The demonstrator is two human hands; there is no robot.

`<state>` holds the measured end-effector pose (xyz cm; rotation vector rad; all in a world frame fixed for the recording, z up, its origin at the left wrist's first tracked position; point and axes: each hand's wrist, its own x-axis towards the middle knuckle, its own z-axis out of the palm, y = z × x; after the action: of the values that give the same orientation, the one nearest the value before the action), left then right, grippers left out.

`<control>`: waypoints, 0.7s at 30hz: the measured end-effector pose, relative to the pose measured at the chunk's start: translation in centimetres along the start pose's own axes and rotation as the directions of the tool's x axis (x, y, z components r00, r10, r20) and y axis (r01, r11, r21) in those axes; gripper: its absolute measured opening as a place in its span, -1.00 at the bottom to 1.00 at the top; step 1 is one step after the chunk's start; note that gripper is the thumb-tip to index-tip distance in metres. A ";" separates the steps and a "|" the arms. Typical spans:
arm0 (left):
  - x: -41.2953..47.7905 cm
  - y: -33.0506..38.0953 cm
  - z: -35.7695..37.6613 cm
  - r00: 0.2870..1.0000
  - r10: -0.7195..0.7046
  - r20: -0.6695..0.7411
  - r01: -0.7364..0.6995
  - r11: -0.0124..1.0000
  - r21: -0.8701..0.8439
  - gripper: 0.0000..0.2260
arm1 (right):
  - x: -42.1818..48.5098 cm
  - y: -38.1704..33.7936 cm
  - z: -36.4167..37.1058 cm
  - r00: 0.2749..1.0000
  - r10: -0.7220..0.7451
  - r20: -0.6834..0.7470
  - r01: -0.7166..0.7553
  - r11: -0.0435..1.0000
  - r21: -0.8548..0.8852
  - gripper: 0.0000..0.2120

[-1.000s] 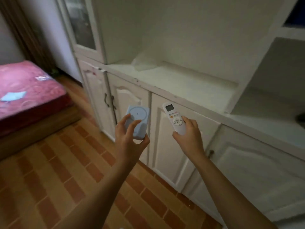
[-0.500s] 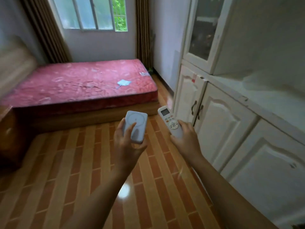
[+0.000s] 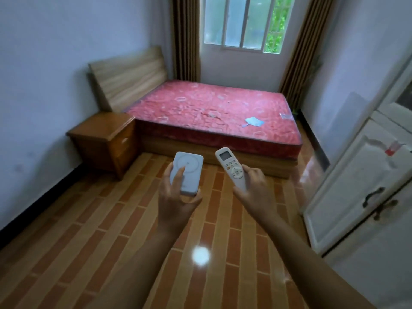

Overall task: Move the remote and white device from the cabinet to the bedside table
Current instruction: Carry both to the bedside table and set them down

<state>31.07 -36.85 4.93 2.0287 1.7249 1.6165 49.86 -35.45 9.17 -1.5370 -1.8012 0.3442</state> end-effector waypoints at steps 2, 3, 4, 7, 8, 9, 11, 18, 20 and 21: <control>0.4 -1.6 -1.4 0.998 -0.041 -0.041 0.043 0.998 0.037 -0.39 | 1.2 -1.3 1.9 0.998 -0.043 0.039 0.041 0.999 0.033 -0.44; 0.6 -2.3 -2.0 0.996 -0.066 -0.058 0.069 0.996 0.054 -0.38 | 1.7 -1.8 2.9 0.996 -0.067 0.052 0.065 0.997 0.037 -0.44; 0.8 -3.0 -2.5 0.994 -0.087 -0.072 0.092 0.993 0.073 -0.38 | 2.2 -2.3 3.9 0.994 -0.089 0.065 0.087 0.996 0.037 -0.44; 1.4 -5.0 -3.6 0.987 -0.125 -0.099 0.137 0.983 0.125 -0.39 | 3.7 -3.7 6.2 0.984 -0.143 0.109 0.135 0.988 0.075 -0.43; 1.6 -5.7 -3.8 0.985 -0.135 -0.106 0.149 0.979 0.139 -0.39 | 4.3 -3.9 7.0 0.981 -0.151 0.125 0.141 0.986 0.088 -0.43; 1.9 -6.4 -3.9 0.982 -0.148 -0.113 0.164 0.975 0.147 -0.39 | 4.9 -4.1 7.7 0.977 -0.159 0.140 0.146 0.985 0.097 -0.43; 2.6 -7.7 -3.9 0.976 -0.174 -0.131 0.194 0.969 0.156 -0.37 | 6.3 -4.3 9.1 0.969 -0.178 0.173 0.160 0.981 0.110 -0.42; 7.4 -12.6 -1.0 0.965 -0.204 -0.164 0.235 0.952 0.197 -0.32 | 13.6 -3.9 13.7 0.951 -0.200 0.234 0.156 0.968 0.196 -0.44; 9.9 -14.1 0.6 0.961 -0.215 -0.176 0.248 0.949 0.193 -0.31 | 16.5 -3.5 14.8 0.944 -0.213 0.252 0.156 0.961 0.229 -0.45; 11.4 -14.8 1.5 0.958 -0.220 -0.183 0.254 0.948 0.191 -0.30 | 18.2 -3.2 15.3 0.942 -0.215 0.257 0.154 0.959 0.239 -0.45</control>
<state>19.94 -21.90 2.98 1.7195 2.1882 1.6163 36.85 -15.37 6.95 -1.2020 -2.0335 0.6712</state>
